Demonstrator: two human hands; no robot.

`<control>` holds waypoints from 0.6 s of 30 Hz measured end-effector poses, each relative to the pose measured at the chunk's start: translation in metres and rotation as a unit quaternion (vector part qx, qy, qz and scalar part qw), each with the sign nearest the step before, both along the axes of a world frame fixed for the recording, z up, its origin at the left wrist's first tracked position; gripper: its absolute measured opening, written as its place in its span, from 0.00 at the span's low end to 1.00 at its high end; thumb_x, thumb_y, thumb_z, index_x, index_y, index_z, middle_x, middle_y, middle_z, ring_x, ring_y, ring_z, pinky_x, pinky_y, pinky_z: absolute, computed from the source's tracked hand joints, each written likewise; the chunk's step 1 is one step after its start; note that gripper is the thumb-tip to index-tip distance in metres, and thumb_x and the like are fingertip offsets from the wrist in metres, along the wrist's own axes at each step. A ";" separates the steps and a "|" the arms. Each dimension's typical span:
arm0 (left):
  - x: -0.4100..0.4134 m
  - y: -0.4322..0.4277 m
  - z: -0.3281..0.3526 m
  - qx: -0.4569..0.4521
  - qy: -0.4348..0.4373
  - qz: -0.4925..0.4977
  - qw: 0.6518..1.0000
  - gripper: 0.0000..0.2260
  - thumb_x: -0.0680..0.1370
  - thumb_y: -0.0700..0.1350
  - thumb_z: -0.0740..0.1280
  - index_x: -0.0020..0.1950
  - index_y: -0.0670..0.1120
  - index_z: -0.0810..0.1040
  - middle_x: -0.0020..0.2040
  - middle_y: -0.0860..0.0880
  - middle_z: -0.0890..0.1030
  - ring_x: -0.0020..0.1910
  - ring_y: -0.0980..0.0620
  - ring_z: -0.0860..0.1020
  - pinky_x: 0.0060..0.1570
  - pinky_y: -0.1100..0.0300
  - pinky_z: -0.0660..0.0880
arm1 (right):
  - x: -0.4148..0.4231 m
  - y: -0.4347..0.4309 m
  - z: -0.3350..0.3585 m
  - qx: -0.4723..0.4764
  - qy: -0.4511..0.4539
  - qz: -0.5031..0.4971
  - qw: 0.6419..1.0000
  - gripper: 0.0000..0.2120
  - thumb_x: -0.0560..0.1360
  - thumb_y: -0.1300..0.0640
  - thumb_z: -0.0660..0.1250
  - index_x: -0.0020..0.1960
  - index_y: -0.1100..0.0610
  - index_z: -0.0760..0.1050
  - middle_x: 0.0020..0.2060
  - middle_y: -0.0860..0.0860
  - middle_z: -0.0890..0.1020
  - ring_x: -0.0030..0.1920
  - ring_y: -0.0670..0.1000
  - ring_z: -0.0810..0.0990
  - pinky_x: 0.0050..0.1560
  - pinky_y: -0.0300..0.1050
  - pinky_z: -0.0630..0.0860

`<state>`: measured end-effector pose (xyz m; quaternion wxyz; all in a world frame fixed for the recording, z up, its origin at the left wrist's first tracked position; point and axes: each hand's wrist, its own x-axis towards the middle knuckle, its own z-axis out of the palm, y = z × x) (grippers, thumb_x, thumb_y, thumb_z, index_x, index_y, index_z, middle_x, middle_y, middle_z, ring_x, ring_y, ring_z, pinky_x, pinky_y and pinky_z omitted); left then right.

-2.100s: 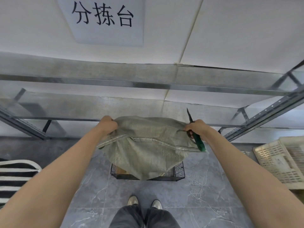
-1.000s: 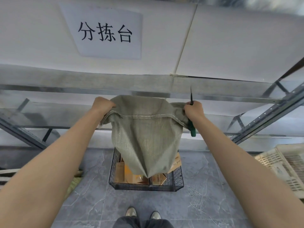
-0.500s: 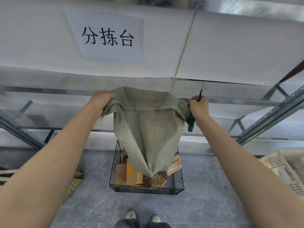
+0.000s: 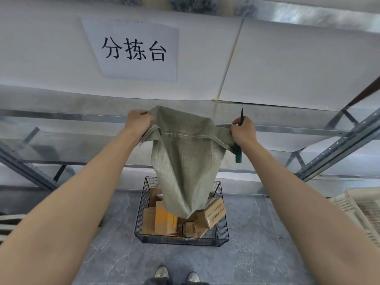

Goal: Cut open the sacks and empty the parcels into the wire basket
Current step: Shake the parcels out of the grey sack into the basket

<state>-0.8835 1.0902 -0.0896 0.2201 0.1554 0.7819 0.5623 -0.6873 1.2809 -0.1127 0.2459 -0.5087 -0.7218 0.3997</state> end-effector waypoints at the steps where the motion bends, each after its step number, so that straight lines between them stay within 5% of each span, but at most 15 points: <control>1: -0.003 0.002 0.006 0.021 -0.003 0.012 1.000 0.07 0.76 0.36 0.64 0.49 0.46 0.77 0.37 0.50 0.78 0.33 0.55 0.76 0.33 0.66 0.73 | -0.002 0.001 0.005 0.017 0.018 -0.015 1.000 0.11 0.76 0.66 0.56 0.56 0.60 0.72 0.47 0.52 0.74 0.47 0.52 0.72 0.45 0.42 0.67; 4: -0.012 0.005 0.020 0.055 0.002 0.036 0.998 0.06 0.75 0.37 0.64 0.43 0.46 0.79 0.37 0.49 0.78 0.34 0.54 0.76 0.34 0.66 0.73 | -0.008 0.006 0.017 0.073 0.061 -0.048 0.994 0.07 0.77 0.65 0.56 0.52 0.58 0.70 0.46 0.51 0.74 0.45 0.51 0.72 0.44 0.40 0.67; 6: -0.016 0.005 0.020 0.017 0.017 0.020 1.000 0.07 0.73 0.35 0.63 0.39 0.45 0.78 0.37 0.46 0.77 0.34 0.51 0.75 0.32 0.64 0.71 | -0.010 0.009 0.016 0.067 0.007 -0.025 0.997 0.08 0.78 0.63 0.55 0.53 0.61 0.72 0.46 0.53 0.76 0.47 0.55 0.74 0.46 0.45 0.70; 12: -0.015 0.004 0.000 -0.034 0.011 0.013 0.999 0.07 0.73 0.36 0.64 0.48 0.42 0.80 0.43 0.43 0.80 0.40 0.48 0.77 0.41 0.58 0.74 | -0.003 0.013 0.005 0.034 -0.055 -0.015 0.998 0.12 0.77 0.62 0.55 0.55 0.62 0.74 0.47 0.56 0.78 0.50 0.58 0.76 0.49 0.50 0.73; 18: -0.018 0.009 -0.003 -0.032 0.011 0.016 0.999 0.06 0.73 0.34 0.63 0.45 0.42 0.78 0.41 0.42 0.77 0.38 0.48 0.75 0.36 0.60 0.71 | -0.002 0.015 0.005 0.021 -0.045 -0.020 0.999 0.13 0.75 0.64 0.55 0.55 0.61 0.76 0.47 0.55 0.78 0.49 0.57 0.76 0.50 0.50 0.75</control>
